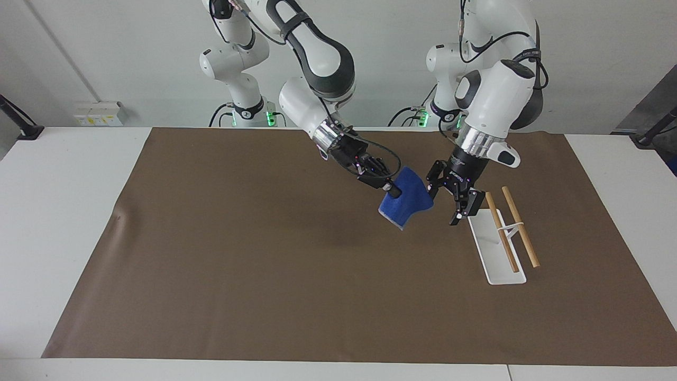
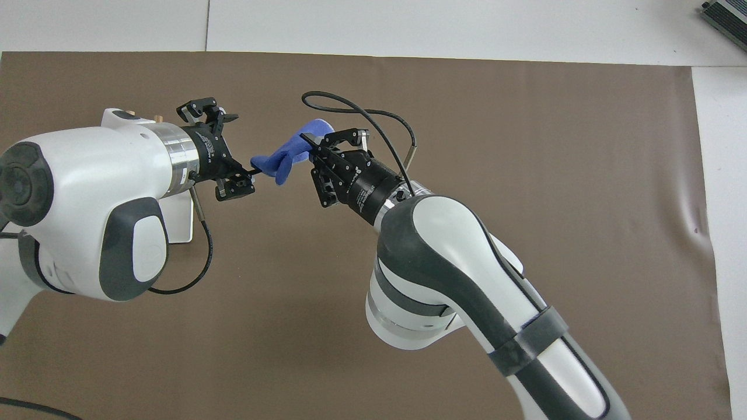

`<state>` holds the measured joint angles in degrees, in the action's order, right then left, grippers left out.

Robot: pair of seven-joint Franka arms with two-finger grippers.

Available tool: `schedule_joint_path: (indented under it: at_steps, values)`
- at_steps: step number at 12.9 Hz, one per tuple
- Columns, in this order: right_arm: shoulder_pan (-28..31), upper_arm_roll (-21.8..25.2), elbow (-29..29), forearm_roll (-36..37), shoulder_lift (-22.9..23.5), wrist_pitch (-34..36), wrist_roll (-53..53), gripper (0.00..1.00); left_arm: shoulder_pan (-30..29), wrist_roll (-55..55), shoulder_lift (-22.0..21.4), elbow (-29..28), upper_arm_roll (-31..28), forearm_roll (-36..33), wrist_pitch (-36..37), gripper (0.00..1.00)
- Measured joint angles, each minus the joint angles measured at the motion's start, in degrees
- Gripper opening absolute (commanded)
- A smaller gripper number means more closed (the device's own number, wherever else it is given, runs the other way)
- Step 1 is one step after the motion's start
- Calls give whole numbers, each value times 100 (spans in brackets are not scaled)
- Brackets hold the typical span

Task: Right arm passes towel to left arm to hang
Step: 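Close the left gripper on the towel end held by the right gripper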

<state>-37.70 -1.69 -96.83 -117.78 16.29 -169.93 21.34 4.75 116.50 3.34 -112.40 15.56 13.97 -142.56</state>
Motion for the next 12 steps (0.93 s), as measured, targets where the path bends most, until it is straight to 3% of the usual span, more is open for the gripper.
schedule_joint_path:
  at_steps: [8, 9, 12]
  values:
    - [-39, -1, -1, -3, 0, 0, -40, 0, 15, 0, -55, -13, 235, 0, 718, 99]
    - [-39, -1, -1, -3, 0, 0, -40, 0, 15, -1, -65, -13, 253, 0, 726, 83]
    - [-39, -1, -3, -3, 0, 0, -40, 0, 14, -150, -73, -13, 248, 0, 724, 47]
